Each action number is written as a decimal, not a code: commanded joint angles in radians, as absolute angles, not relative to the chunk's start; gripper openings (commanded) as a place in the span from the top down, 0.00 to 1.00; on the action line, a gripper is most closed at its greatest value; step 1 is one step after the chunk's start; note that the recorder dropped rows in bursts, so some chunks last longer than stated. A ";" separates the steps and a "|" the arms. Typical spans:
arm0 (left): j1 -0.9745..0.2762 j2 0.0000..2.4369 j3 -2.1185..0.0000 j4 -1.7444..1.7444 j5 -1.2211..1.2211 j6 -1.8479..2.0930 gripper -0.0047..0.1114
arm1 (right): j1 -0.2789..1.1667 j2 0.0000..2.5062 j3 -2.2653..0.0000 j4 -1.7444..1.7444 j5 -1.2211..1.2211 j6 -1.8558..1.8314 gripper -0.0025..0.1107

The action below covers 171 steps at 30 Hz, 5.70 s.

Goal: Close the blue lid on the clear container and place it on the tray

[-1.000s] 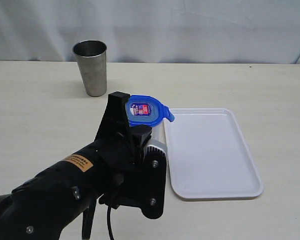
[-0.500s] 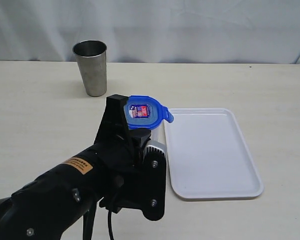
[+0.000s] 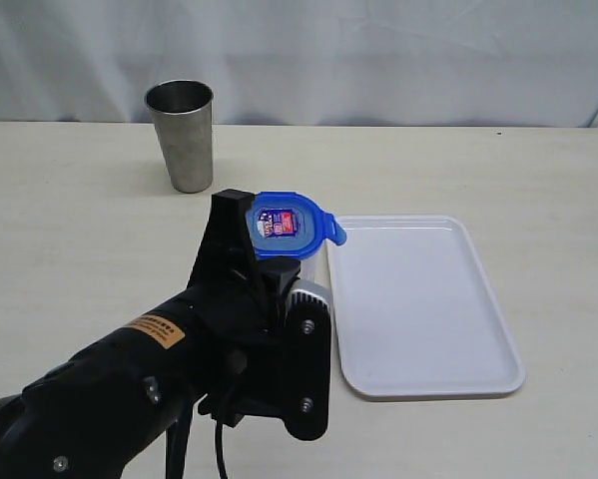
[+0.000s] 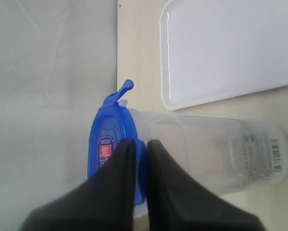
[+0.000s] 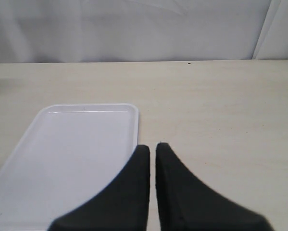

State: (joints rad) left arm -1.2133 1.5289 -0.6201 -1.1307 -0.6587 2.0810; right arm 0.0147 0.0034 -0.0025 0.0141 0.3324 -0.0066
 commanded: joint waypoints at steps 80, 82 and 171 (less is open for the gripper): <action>0.080 1.668 -0.513 1.245 -1.221 -0.516 0.96 | 0.022 0.216 -0.162 0.115 -0.154 0.286 0.94; 0.074 1.704 -0.513 1.245 -1.221 -0.490 0.96 | 0.056 0.298 -0.213 0.016 -0.153 0.358 0.94; -0.154 1.868 -0.625 1.204 -1.221 -0.341 0.96 | 0.049 1.872 -1.020 1.521 1.144 -2.071 0.94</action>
State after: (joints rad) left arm -0.1350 1.8651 -0.6218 1.2081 -1.2122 -0.3277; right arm 0.0468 1.8724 -1.0234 1.5244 1.1444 -2.0754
